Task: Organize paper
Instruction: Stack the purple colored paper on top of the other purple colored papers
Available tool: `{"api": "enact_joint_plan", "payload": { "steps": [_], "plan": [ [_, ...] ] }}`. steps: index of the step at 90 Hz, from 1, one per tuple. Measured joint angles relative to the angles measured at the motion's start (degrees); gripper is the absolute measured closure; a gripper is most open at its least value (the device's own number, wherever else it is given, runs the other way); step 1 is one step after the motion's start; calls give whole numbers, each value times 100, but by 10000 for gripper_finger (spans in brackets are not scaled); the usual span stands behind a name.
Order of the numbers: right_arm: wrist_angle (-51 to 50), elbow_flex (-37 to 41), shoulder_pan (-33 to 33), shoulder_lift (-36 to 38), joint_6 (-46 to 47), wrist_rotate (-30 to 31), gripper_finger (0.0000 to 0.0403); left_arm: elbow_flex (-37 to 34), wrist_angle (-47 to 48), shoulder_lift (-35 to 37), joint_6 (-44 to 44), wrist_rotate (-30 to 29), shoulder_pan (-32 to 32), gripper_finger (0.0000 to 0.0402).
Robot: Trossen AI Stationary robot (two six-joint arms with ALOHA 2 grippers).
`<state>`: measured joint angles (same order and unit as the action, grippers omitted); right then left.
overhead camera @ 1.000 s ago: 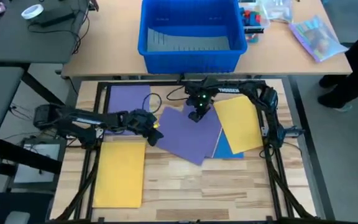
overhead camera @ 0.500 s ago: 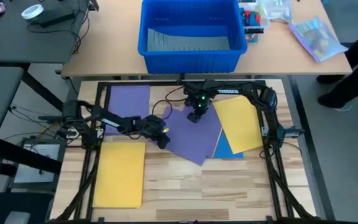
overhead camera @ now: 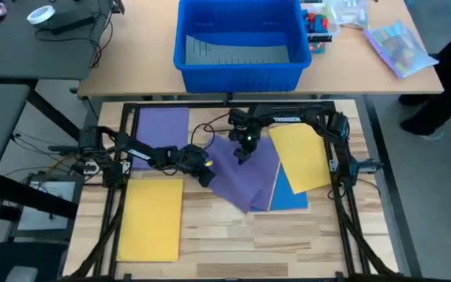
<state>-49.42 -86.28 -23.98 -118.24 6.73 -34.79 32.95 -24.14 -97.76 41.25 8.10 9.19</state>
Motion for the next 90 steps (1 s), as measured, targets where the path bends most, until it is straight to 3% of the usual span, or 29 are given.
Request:
{"api": "enact_joint_plan", "payload": {
  "steps": [28,45,53,62,78,90],
  "plan": [
    [542,-4,131,-124,403,-115,196,-2,14,-2,-22,-2,0,341],
    [985,-4,278,-204,412,-1530,196,-7,15,-4,-31,0,-6,341],
    [1128,-4,283,-151,467,-1885,196,-7,20,-7,-66,1,-20,341],
    [1317,-13,275,-133,747,-1767,196,-7,33,-9,-165,12,-20,341],
    [1533,-11,264,-177,1316,-1027,204,-11,33,-11,-222,15,-20,341],
    [1577,-11,262,-177,1468,-1004,265,-11,30,-11,-223,15,-20,341]
  ]
}}
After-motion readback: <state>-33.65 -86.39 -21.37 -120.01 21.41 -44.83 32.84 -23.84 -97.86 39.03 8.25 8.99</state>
